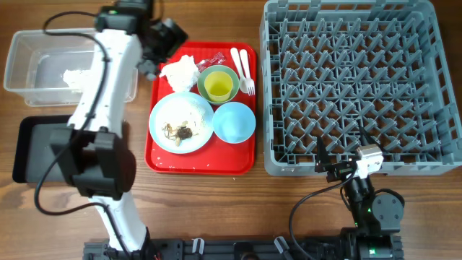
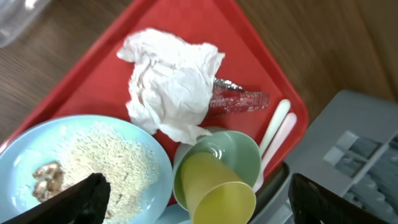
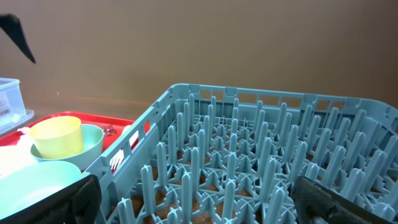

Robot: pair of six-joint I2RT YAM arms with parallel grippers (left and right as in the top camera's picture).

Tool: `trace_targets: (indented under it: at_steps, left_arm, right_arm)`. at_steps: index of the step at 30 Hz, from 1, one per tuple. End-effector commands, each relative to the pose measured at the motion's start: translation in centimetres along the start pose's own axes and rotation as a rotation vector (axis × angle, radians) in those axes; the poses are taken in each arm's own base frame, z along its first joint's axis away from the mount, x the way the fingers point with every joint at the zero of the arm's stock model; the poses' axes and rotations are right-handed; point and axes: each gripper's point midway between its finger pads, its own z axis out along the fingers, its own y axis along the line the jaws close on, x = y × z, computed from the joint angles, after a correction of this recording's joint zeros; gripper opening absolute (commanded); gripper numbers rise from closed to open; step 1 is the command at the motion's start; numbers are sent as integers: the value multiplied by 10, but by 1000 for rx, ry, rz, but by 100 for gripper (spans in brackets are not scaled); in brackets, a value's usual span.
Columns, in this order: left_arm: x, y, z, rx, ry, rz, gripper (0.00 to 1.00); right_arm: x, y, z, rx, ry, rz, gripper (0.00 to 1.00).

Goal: Sort waste into correct bins and load items into the dishwasher rack

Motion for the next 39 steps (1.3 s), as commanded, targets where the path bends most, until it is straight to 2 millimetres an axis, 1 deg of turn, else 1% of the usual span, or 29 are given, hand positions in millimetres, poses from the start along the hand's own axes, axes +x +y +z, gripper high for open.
trace_targets:
  at_steps: [1, 7, 10, 12, 16, 20, 23, 26, 30, 32, 37, 38, 39]
  left_arm:
    - [2, 9, 26, -117, -64, -59, 86]
    - [15, 17, 61, -184, -18, -111, 83]
    - [27, 17, 81, -180, 60, -118, 83]
    - [30, 15, 90, -172, 82, -121, 85]
    - [26, 13, 102, -159, 76, -122, 93]
    - [27, 15, 114, -165, 88, -153, 93]
    - [28, 17, 119, -175, 95, -153, 91]
    - [29, 19, 122, -184, 98, -154, 88]
    - [28, 21, 125, -186, 99, -173, 78]
    - [30, 20, 126, -188, 99, -183, 76]
    - [34, 24, 135, -206, 110, -180, 57]
    - [35, 26, 138, -215, 115, -181, 53]
    - [36, 27, 140, -221, 118, -181, 52]
  right_arm:
    - [-1, -3, 0, 13, -5, 3, 100]
    - [-1, -3, 0, 13, -5, 3, 100]
    - [-1, -2, 0, 13, -5, 3, 100]
    - [-1, -3, 0, 13, -5, 3, 100]
    - [-1, -3, 0, 13, -5, 3, 100]
    - [-1, -3, 0, 13, -5, 3, 100]
    - [-1, -3, 0, 13, -5, 3, 100]
    - [-1, -3, 0, 13, -5, 3, 100]
    - [-1, -3, 0, 13, -5, 3, 100]
    - [-1, -3, 0, 13, -5, 3, 100]
    - [-1, -3, 0, 13, -5, 3, 100]
    - [-1, -3, 0, 13, -5, 3, 100]
    - [-1, -3, 0, 13, -5, 3, 100]
